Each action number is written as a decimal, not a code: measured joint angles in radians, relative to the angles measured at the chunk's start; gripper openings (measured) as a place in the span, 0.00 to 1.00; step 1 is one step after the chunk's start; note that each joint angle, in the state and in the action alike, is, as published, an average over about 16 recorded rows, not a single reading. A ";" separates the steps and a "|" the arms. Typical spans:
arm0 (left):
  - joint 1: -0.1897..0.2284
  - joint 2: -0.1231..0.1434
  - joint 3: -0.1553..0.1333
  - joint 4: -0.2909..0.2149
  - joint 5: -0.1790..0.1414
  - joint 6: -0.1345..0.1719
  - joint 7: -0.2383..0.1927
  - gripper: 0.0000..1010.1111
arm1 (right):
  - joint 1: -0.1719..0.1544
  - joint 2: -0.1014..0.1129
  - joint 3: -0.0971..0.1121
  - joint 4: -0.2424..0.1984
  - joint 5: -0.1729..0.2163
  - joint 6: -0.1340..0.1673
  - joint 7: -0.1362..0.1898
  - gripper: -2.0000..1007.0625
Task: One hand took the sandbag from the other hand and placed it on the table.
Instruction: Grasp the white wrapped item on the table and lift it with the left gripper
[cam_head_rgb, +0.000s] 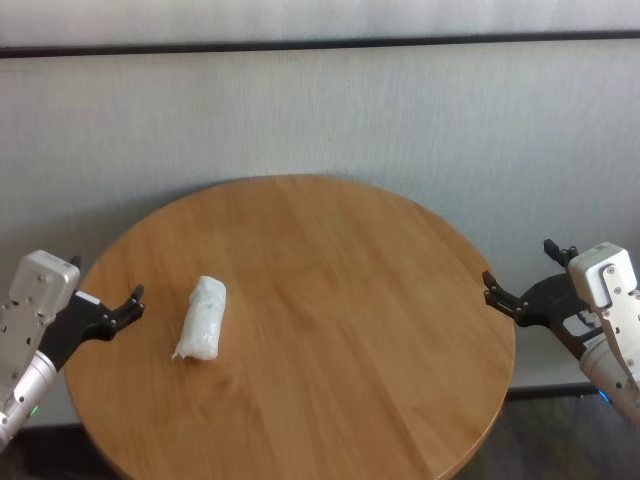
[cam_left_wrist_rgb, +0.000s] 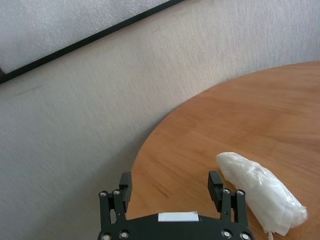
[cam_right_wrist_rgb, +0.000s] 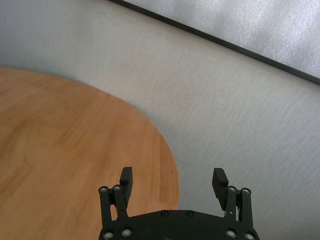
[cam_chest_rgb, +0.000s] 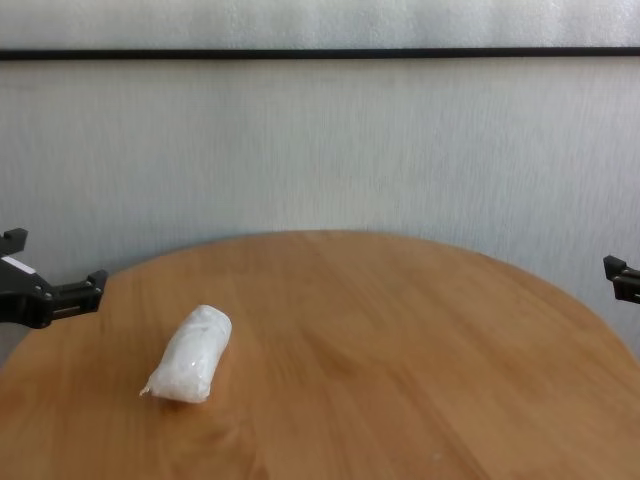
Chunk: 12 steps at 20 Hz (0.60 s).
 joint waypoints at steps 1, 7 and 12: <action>0.000 0.000 0.000 0.000 0.000 0.000 0.000 0.99 | 0.000 0.000 0.000 0.000 0.000 0.000 0.000 1.00; 0.000 0.000 0.000 0.000 0.000 0.000 0.000 0.99 | 0.000 0.000 0.000 0.000 0.000 0.000 0.000 1.00; 0.000 0.000 0.000 0.000 0.000 0.000 -0.001 0.99 | 0.000 0.000 0.000 0.000 0.000 0.000 0.000 1.00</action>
